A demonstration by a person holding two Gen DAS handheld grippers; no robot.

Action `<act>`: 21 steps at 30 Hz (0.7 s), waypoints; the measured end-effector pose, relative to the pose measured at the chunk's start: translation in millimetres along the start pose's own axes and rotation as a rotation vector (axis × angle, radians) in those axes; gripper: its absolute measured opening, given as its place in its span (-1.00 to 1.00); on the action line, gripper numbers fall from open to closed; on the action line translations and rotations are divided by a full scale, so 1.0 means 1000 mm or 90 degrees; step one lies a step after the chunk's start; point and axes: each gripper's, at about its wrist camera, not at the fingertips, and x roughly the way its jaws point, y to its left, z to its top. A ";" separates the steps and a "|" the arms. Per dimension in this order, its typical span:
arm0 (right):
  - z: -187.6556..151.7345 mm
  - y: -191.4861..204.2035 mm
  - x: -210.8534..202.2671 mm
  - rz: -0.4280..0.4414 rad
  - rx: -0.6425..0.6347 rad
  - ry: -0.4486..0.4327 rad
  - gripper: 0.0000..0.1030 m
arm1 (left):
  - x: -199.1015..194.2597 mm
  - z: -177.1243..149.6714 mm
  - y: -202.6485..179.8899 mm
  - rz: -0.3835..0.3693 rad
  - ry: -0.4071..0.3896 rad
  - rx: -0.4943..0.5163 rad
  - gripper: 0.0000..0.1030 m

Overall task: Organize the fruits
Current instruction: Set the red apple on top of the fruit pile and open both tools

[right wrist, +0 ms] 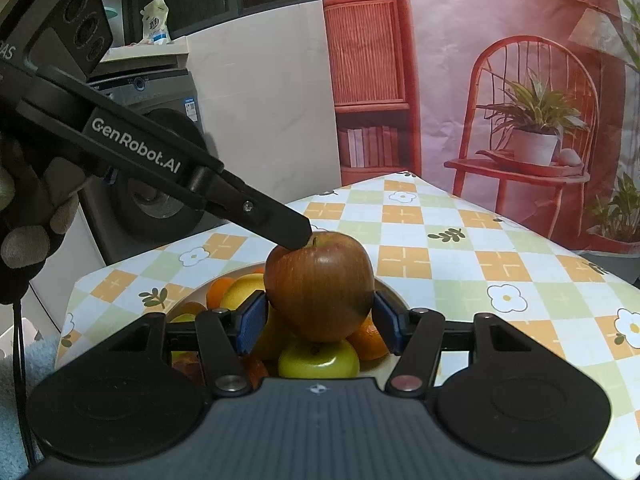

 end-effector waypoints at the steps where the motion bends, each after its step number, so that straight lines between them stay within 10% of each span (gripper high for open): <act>1: 0.000 -0.001 0.000 -0.001 0.001 0.002 0.15 | 0.000 0.000 0.000 0.003 -0.001 -0.001 -0.49; 21: 0.002 0.000 0.001 -0.007 -0.008 0.014 0.15 | -0.016 0.000 0.010 0.046 -0.033 -0.008 -0.49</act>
